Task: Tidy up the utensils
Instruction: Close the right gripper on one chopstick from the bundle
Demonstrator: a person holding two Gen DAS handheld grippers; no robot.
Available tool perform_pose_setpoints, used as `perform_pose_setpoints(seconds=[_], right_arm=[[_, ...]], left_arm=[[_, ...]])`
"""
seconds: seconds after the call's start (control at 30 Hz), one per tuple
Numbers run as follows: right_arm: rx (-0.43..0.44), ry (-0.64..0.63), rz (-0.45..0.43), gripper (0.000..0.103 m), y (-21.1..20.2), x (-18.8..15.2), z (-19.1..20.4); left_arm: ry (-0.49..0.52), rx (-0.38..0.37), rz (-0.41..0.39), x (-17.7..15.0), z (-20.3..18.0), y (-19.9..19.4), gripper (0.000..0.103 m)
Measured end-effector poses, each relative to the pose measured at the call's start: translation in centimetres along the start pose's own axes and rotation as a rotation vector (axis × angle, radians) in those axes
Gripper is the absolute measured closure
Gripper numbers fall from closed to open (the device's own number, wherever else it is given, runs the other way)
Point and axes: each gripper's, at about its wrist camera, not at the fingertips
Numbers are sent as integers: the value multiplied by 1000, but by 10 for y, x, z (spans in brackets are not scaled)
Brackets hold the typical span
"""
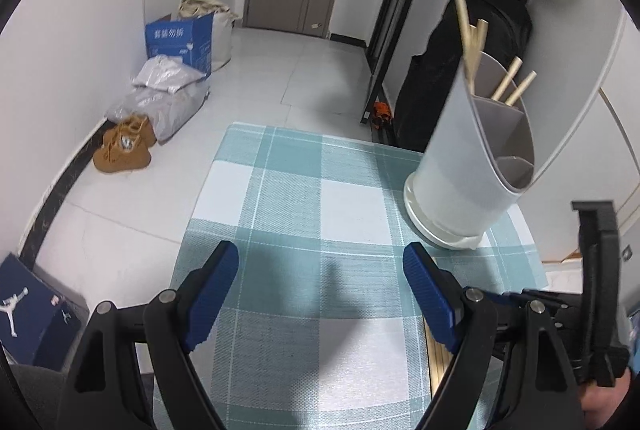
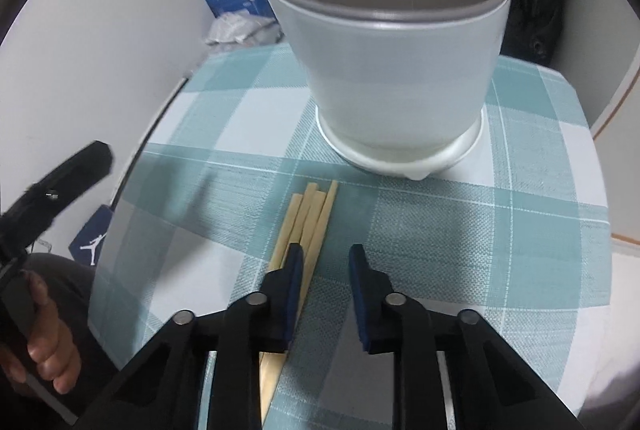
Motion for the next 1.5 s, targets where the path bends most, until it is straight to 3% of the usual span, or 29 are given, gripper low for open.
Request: perform_pose_setpoints(seconds=[0.27,0.4,0.7,0.97,1.3,1.5], right_arm=[[-65,-50,37,86,4,5,12],[-133,-93,52,87,7,13,23],[-207,-136,108,88,13,24,33],[-211,-161,163,88,18,30,37],[-202,-112,97,98,23,41,44],[-110,-32,4,98,-4,31,27]], left_arm=[[-84,1,33,4,16,2,22],[-106,67,14,7,23,-1,22],[-202,43,39,7,47,-1,22],[-199,22,40,11,44,-1,22],[-168,45,67,5,45,1,22],[-105,17,148,-3,31,13,22]])
Point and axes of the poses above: each gripper's, at about its wrist camera, not at the fingertips, and y roughly the way its jaws point, z to its left, x to its top, and after that the axes turned 4 degrees about -x, right-handed
